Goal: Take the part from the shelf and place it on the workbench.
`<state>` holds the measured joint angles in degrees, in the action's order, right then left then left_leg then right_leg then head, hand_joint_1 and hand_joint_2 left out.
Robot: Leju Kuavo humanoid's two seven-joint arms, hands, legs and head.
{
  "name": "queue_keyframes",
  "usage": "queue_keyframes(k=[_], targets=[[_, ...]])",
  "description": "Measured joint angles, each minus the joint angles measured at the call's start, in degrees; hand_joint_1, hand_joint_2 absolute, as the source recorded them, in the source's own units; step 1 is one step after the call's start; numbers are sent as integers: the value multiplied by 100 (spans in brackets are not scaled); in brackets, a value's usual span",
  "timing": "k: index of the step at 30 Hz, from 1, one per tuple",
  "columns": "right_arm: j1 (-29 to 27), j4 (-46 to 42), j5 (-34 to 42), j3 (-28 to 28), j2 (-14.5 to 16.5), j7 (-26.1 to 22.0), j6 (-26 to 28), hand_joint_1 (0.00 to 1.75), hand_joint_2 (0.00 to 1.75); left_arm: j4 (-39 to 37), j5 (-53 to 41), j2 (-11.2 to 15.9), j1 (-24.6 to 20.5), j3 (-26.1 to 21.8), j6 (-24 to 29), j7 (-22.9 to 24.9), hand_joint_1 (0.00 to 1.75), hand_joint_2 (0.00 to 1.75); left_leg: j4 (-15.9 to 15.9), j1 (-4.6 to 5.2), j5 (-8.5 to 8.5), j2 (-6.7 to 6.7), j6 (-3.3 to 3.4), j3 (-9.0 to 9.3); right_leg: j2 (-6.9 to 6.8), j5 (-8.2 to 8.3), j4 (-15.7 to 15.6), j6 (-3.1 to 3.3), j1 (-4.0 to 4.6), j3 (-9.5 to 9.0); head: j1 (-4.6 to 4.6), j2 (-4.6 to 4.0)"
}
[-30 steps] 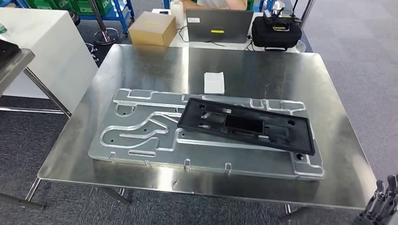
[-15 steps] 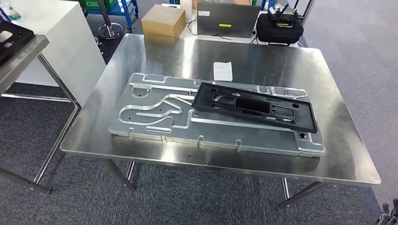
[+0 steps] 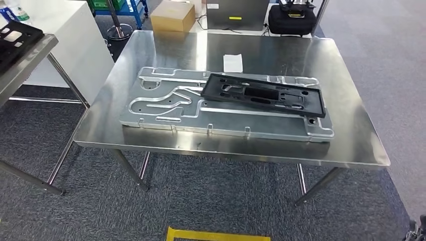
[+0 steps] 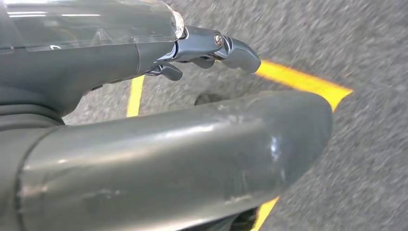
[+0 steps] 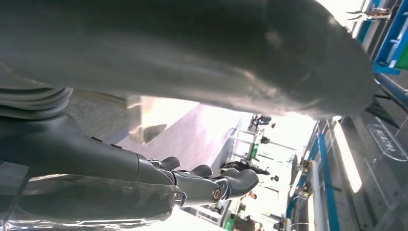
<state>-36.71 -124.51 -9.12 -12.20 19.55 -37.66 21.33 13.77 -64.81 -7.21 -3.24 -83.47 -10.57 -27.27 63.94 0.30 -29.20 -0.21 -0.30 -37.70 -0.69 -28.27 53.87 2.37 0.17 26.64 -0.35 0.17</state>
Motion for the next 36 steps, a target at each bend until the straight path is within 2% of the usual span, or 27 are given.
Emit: queue_keyframes(k=[1,2,3,4,6,8,9,10,12,13,14,16,17,18,19,20,22,24,25,27,28,29,31,32,33,34,36], targets=[[-1,3,1,-2,6,0,0,0,0,0,0,0,2,0,1,1,0,0,378,-25,-269,1,-33,-75,-5,72,13,2,-1,101,12,0],[-1,9,1,-3,8,0,-1,0,0,0,-1,0,2,0,1,1,0,0,723,-51,-411,1,-66,-115,-9,144,36,-11,-3,208,14,-1],[-1,15,1,-5,9,0,-1,0,0,0,-1,0,1,0,0,1,0,0,951,-76,-406,0,-96,-92,-15,209,71,-29,-8,323,13,0],[-1,22,1,-7,9,0,0,0,0,0,-2,2,-1,0,0,1,0,0,994,-98,-273,0,-121,17,-20,265,122,-52,-19,444,14,0],[0,32,1,-9,10,0,1,0,0,0,-2,5,-12,0,2,1,0,0,504,-138,15,1,-158,520,-23,350,262,-112,-45,678,16,-1],[0,34,1,-12,12,0,0,0,0,-1,-1,8,-28,0,4,-1,0,0,-330,-136,-88,13,-140,1120,-20,413,409,-187,-49,845,15,-1],[0,34,0,-13,13,0,0,0,0,-1,-1,8,-33,0,5,-1,0,0,-595,-125,-191,20,-105,1281,-22,447,451,-228,-45,882,17,-1],[0,35,0,-13,15,0,0,0,0,-1,-2,9,-33,0,4,-1,0,0,-729,-103,-251,25,-55,1333,-23,488,463,-272,-46,901,19,0],[-5,38,0,-17,16,0,1,0,0,0,-2,9,-28,0,3,-1,0,0,-737,-97,-155,2,61,1229,-14,539,457,-356,-66,943,40,0],[-11,39,1,-21,17,0,1,0,0,0,-2,10,-30,0,3,-1,0,0,-750,-100,-78,-17,118,1160,1,419,525,-391,-81,992,38,0],[-16,40,1,-26,17,0,1,0,0,0,0,10,-30,-1,3,-1,0,0,-763,-109,8,-36,162,1073,17,186,693,-421,-91,1060,33,-1],[-23,41,2,-30,17,0,1,0,0,0,1,13,-30,-2,5,-1,0,0,-761,-105,160,-55,206,879,34,-457,1321,-465,-100,1209,8,-1],[-22,43,3,-31,17,-1,1,0,0,0,1,13,-28,-2,5,-1,0,0,-754,-98,230,-59,207,781,35,-656,1663,-479,-100,1256,5,-1],[-22,45,3,-31,17,-1,1,0,0,0,0,13,-27,-2,5,-1,0,0,-743,-90,297,-63,205,687,37,-703,1909,-482,-99,1248,5,-1],[-22,47,3,-31,17,-1,1,0,0,0,-1,13,-26,-2,4,-1,0,0,-729,-83,361,-65,198,597,38,-612,1979,-474,-97,1151,6,-1],[-22,49,3,-31,17,-1,1,0,0,0,-1,13,-26,-1,3,-1,0,0,-713,-78,419,-64,188,515,40,-449,1849,-455,-93,953,6,-1],[-20,49,3,-31,17,0,1,0,0,0,-1,8,-28,0,-1,-1,0,0,-683,-62,520,-55,158,395,46,-243,1062,-381,-70,276,5,-1],[-16,49,3,-31,17,0,1,0,0,0,0,1,-30,0,-4,-1,0,0,-667,-47,609,-47,105,347,46,-334,256,-309,-37,-281,5,-1],[-15,49,3,-31,17,0,1,0,0,0,0,-1,-29,0,-5,-1,0,0,-671,-46,656,-46,70,338,44,-384,65,-281,-18,-389,3,-1],[-18,50,3,-31,19,-1,1,0,0,0,0,2,-23,0,-5,-1,0,0,-672,-61,712,-42,-8,318,30,-327,-7,-220,-20,-353,-4,0],[-18,51,3,-31,20,-1,1,0,0,0,0,4,-20,0,-5,-1,0,0,-609,-69,634,-36,-39,281,18,-272,-16,-175,-28,-313,-7,-1],[-18,52,2,-31,23,1,1,0,0,0,0,7,-14,0,-3,-3,0,0,-449,-75,451,-27,-65,219,5,-206,-23,-131,-41,-261,4,-1],[67,173,-44,-68,29,123,-23,0,0,0,7,13,-4,-2,36,-65,0,0,199,-90,-117,-18,-96,19,-13,-85,8,-74,-40,-103,22,-1],[265,432,-69,-165,22,334,-68,0,0,0,16,15,2,-3,66,-122,0,0,580,-97,-340,-16,-109,-68,-7,-16,30,-65,-33,-4,30,-1],[553,872,-83,-361,-9,761,-134,0,0,0,27,17,1,-5,94,-185,0,0,870,-100,-438,-13,-119,-105,5,48,60,-69,-27,104,28,-1],[863,1374,-71,-608,-45,1273,-200,0,0,0,38,18,-10,-6,110,-233,0,0,995,-100,-399,-8,-127,-64,12,102,105,-80,-25,215,31,-1],[1251,2249,-14,-1149,-137,2223,-282,0,0,0,50,30,-43,-7,114,-276,0,0,655,-109,-86,-2,-135,299,-18,152,253,-119,-39,431,34,-1]])
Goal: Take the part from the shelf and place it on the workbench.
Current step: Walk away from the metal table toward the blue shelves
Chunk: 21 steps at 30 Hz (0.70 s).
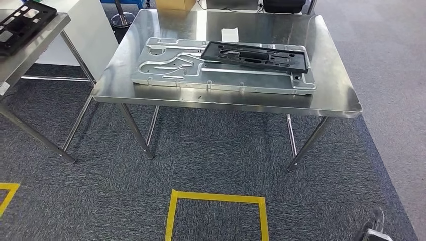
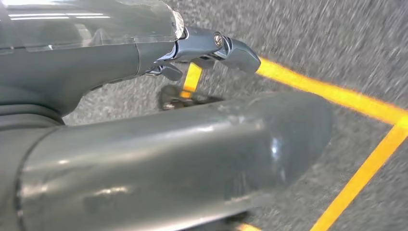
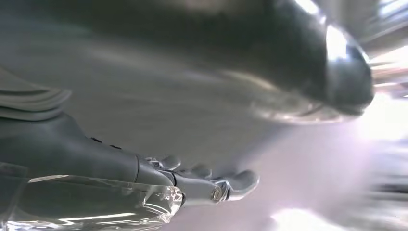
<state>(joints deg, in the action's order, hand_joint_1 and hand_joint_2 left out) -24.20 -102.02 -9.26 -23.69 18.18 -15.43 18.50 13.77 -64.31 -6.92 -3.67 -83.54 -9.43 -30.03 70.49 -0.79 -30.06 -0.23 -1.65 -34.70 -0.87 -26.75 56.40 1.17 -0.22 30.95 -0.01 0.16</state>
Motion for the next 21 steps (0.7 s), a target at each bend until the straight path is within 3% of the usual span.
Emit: queue_keyframes(k=[2,4,6,7,9,11,12,13,14,16,17,18,19,21], targets=[[447,1293,37,-438,-173,-156,-43,0,0,1,6,20,-2,-3,-9,-11,0,0,-754,-24,77,5,8,530,-27,35,146,-53,11,179,-2,1],[1097,3292,14,-909,-428,-1032,-132,0,0,2,7,32,3,-17,-14,-24,0,0,-1198,-19,-35,16,70,756,-12,113,205,-133,31,275,-29,1],[1412,4743,-97,-1300,-563,-1620,-251,0,0,2,9,44,-15,-40,8,-53,0,0,-1276,3,30,36,196,699,-30,182,206,-229,10,304,-62,1],[1484,5211,-177,-1429,-578,-1743,-311,0,0,2,10,49,-19,-51,24,-66,0,0,-1309,4,101,41,261,658,-24,123,236,-272,-8,331,-64,1],[1629,5960,-356,-1647,-622,-1821,-439,0,0,2,11,60,-7,-69,51,-87,0,0,-1379,-16,264,13,348,527,21,-299,558,-327,-37,471,-83,0],[1749,6482,-522,-1858,-677,-1878,-564,0,0,2,11,69,-2,-81,61,-116,0,0,-1389,-10,388,-15,371,348,53,-839,1188,-368,-54,652,-94,-1],[1792,6665,-590,-1951,-698,-1908,-615,0,0,2,11,73,-2,-84,60,-133,0,0,-1388,-9,443,-23,363,259,56,-930,1484,-386,-62,702,-95,-1],[1833,6821,-649,-2032,-719,-1935,-658,0,0,2,9,77,-2,-85,60,-146,0,0,-1385,-8,505,-30,352,178,57,-873,1674,-398,-70,696,-96,-1],[1872,6971,-714,-2111,-739,-1960,-698,0,0,2,8,81,-1,-86,60,-160,0,0,-1381,-9,567,-35,337,101,57,-697,1699,-402,-79,605,-96,0],[1942,7205,-845,-2248,-777,-1999,-761,0,0,2,5,87,-1,-87,59,-180,0,0,-1363,-9,677,-36,291,-20,58,-366,1177,-385,-95,115,-96,0],[1974,7297,-908,-2311,-790,-2011,-788,0,0,2,4,90,-1,-87,58,-189,0,0,-1341,-1,718,-35,264,-63,60,-343,714,-365,-89,-230,-97,0],[2009,7369,-955,-2362,-798,-2017,-810,0,0,2,3,95,1,-87,58,-196,0,0,-1319,11,756,-33,228,-95,60,-422,277,-332,-79,-529,-96,0],[2044,7434,-995,-2407,-803,-2018,-831,0,0,2,1,103,0,-86,58,-201,0,0,-1301,21,792,-32,190,-115,62,-521,-26,-296,-65,-719,-96,0],[2090,7553,-1098,-2488,-809,-2012,-853,0,0,3,-8,130,0,-86,61,-214,0,0,-1289,24,862,-24,107,-150,47,-595,-233,-204,-48,-799,-94,0]])
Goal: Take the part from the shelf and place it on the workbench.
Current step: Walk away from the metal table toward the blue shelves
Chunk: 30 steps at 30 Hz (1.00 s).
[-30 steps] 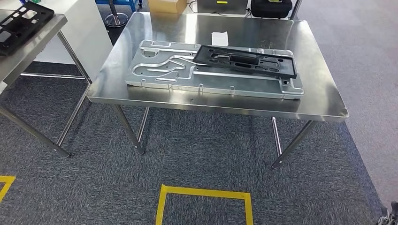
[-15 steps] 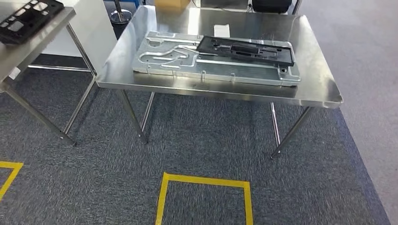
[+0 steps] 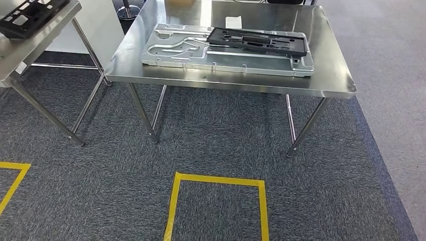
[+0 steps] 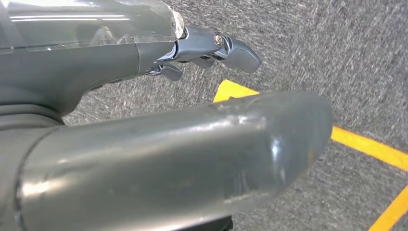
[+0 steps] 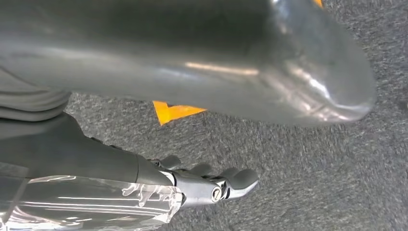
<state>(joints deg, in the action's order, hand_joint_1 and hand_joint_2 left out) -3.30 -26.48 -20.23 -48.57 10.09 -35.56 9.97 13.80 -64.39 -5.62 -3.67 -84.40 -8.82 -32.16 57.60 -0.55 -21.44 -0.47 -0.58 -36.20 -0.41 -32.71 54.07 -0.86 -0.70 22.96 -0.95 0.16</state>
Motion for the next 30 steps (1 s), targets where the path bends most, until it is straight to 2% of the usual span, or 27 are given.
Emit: queue_keyframes(k=[1,2,3,5,6,7,8,9,11,12,13,14,15,16,18,19,20,21,22,23,24,25,26,27,28,29,30], targets=[[13,54,-60,-38,-2,10,-1,0,0,1,-10,17,-1,1,2,-16,0,0,30,-10,-22,5,-32,-25,-25,31,2,52,-3,27,2,0],[22,101,-122,-77,-5,24,2,0,0,1,-23,33,5,1,3,-44,0,0,138,-19,-135,10,-56,-70,-58,68,-4,110,-7,51,9,0],[28,142,-170,-115,-10,40,3,0,0,1,-37,45,13,2,1,-80,0,0,359,-29,-334,14,-75,-152,-100,108,-11,165,-12,81,18,0],[35,209,-254,-196,-27,84,1,0,0,2,-68,59,28,4,-10,-147,0,0,1099,-36,-832,16,-108,-396,-177,163,0,227,15,157,35,-1],[39,245,-303,-237,-37,113,1,0,0,4,-80,69,34,5,-17,-161,0,0,1452,-40,-983,16,-122,-492,-220,184,13,238,32,199,36,-1],[46,284,-366,-279,-48,153,7,0,0,9,-92,81,38,7,-22,-167,0,0,1654,-41,-1031,15,-129,-514,-260,198,33,243,46,238,36,-1],[59,327,-442,-320,-57,205,19,0,0,17,-102,94,41,8,-26,-167,0,0,1625,-42,-971,10,-125,-417,-302,204,60,242,58,271,37,-1],[75,366,-516,-360,-63,258,38,0,0,27,-106,109,43,9,-27,-166,0,0,1370,-40,-841,-7,-109,-214,-342,201,90,234,65,293,37,-1],[106,442,-635,-432,-66,356,79,0,0,45,-111,138,36,11,-27,-163,0,0,582,-5,-633,-180,-36,306,-429,176,151,201,84,317,39,-1],[117,480,-682,-465,-66,400,96,0,0,52,-115,151,29,11,-27,-160,0,0,303,24,-596,-279,10,470,-477,161,171,175,97,320,35,-1],[130,515,-732,-497,-67,446,109,0,0,56,-119,163,24,12,-26,-156,0,0,135,53,-607,-349,57,555,-529,151,186,147,109,321,37,0],[146,546,-779,-526,-68,489,121,0,0,60,-122,172,23,13,-24,-151,0,0,89,76,-624,-361,96,560,-584,148,188,118,118,321,35,1],[172,569,-821,-549,-69,526,132,0,0,62,-125,175,26,13,-21,-146,0,0,57,67,-611,-303,135,537,-639,145,186,86,126,312,35,1],[194,585,-855,-567,-74,555,141,0,0,63,-127,178,32,14,-19,-141,0,0,17,51,-594,-243,174,532,-606,121,204,49,121,311,39,1],[218,621,-918,-599,-84,610,167,0,0,64,-138,180,34,14,-15,-121,0,0,-45,10,-531,-128,249,509,-330,-95,482,-25,94,435,17,-1],[216,644,-962,-617,-89,654,185,0,0,64,-145,181,28,14,-14,-109,0,0,-55,2,-506,-75,274,491,-146,-284,795,-55,64,588,5,0],[216,674,-1022,-634,-92,718,209,0,0,64,-153,181,20,15,-12,-95,0,0,-55,0,-489,-16,290,462,-36,-489,1193,-76,44,791,-4,1],[215,704,-1089,-648,-93,796,234,0,0,65,-158,182,14,15,-11,-81,0,0,-52,0,-476,50,295,436,5,-635,1568,-93,27,985,-3,1],[215,733,-1165,-661,-95,885,266,0,0,66,-162,182,15,16,-11,-68,0,0,-49,0,-464,124,290,421,17,-670,1803,-106,13,1113,-2,1],[216,763,-1248,-671,-97,989,304,0,0,66,-165,183,21,16,-11,-57,0,0,-43,0,-455,201,282,414,24,-578,1822,-113,2,1140,-2,1],[217,789,-1334,-678,-97,1103,349,0,0,67,-170,184,26,16,-14,-50,0,0,-37,0,-447,282,270,415,45,-370,1599,-111,-9,1051,-2,1],[216,815,-1429,-683,-97,1230,395,0,0,67,-176,184,29,17,-16,-47,0,0,-29,-1,-441,360,256,416,116,-110,1212,-99,-19,884,-3,1],[213,844,-1528,-686,-96,1371,438,0,0,67,-184,184,28,19,-19,-47,0,0,-16,4,-436,428,235,409,261,85,813,-78,-28,717,-2,1],[212,875,-1635,-690,-96,1512,479,0,0,67,-194,184,23,22,-19,-47,0,0,0,8,-427,492,206,388,393,208,498,-57,-35,596,0,1],[215,904,-1734,-694,-96,1640,508,0,0,67,-204,185,20,28,-14,-46,0,0,9,7,-412,550,168,357,495,254,322,-36,-35,540,1,0],[220,931,-1825,-697,-96,1754,530,0,0,68,-213,186,20,32,-5,-44,0,0,10,2,-390,610,124,328,534,242,267,-13,-28,533,3,0],[226,951,-1899,-700,-95,1839,542,0,0,71,-220,189,26,36,4,-39,0,0,0,-4,-364,676,76,296,477,257,244,14,-26,534,4,0]])
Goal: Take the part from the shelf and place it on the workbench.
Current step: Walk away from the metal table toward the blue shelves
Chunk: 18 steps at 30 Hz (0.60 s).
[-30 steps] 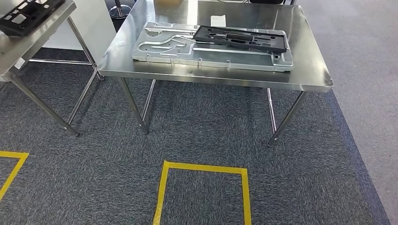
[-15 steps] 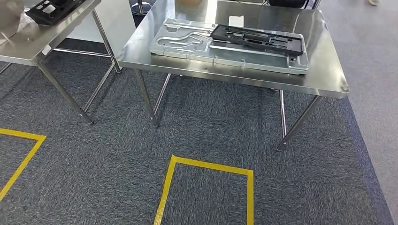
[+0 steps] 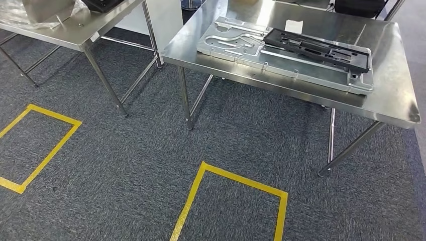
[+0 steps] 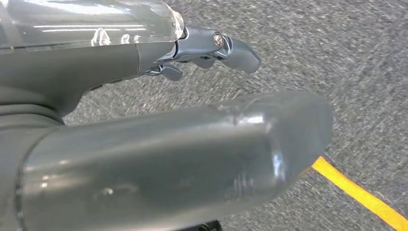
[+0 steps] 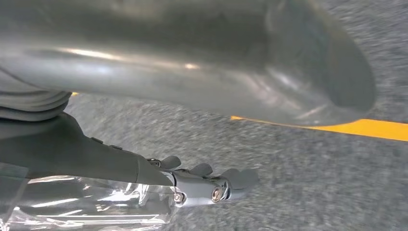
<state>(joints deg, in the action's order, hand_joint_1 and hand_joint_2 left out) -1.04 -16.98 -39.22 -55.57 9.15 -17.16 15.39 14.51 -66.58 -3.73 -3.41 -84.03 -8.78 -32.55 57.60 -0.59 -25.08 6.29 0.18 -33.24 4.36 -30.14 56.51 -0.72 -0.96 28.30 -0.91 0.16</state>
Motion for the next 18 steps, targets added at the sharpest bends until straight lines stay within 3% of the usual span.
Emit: queue_keyframes(k=[1,3,5,6,8,9,11,13,14,16,18], targets=[[4,16,-50,-2,7,60,4,0,0,3,-4,7,11,2,9,7,0,0,7,-9,6,9,-35,-20,-74,22,-21,40,-4,-5,-1,0],[-5,39,-113,-7,22,128,6,0,0,8,-7,14,24,2,17,27,0,0,245,-4,-163,-210,-93,-141,-231,68,-76,129,-19,-18,27,1],[-24,59,-142,-16,30,156,-1,0,0,10,-8,16,13,3,19,44,0,0,911,-9,-563,-503,-138,-429,-395,82,-94,176,-1,-11,59,0],[-34,69,-147,-22,31,163,-8,0,0,11,-8,16,7,4,20,51,0,0,1300,-14,-747,-558,-161,-591,-485,80,-90,182,12,-3,63,0],[-38,86,-149,-31,32,170,-19,0,0,11,-13,17,16,4,20,61,0,0,1651,-20,-840,-592,-186,-693,-649,72,-79,184,27,4,63,0],[-33,90,-150,-33,32,172,-22,0,0,11,-19,17,26,4,21,66,0,0,1496,-21,-733,-613,-187,-578,-720,64,-70,179,28,2,63,0],[-21,91,-174,-55,38,172,-25,0,0,14,-45,16,39,9,16,72,0,0,705,-13,-421,-784,-163,-111,-848,35,-45,147,34,-17,64,-1],[-17,91,-236,-105,48,162,-34,0,0,17,-65,15,36,15,-14,74,0,0,115,22,-277,-954,-85,207,-954,-4,-11,88,60,-31,57,0],[-13,91,-277,-132,50,155,-43,0,0,18,-69,14,42,16,-32,76,0,0,27,41,-284,-976,-43,236,-999,-15,-1,58,73,-37,53,0],[4,90,-387,-180,52,150,-56,0,0,18,-78,12,73,17,-72,88,0,0,19,47,-263,-870,41,218,-1055,-30,-1,-8,79,-52,45,-1],[18,89,-516,-235,53,173,-52,0,0,18,-83,2,97,16,-108,107,0,0,-21,24,-222,-778,120,221,-844,-166,140,-77,58,-4,38,-1]])
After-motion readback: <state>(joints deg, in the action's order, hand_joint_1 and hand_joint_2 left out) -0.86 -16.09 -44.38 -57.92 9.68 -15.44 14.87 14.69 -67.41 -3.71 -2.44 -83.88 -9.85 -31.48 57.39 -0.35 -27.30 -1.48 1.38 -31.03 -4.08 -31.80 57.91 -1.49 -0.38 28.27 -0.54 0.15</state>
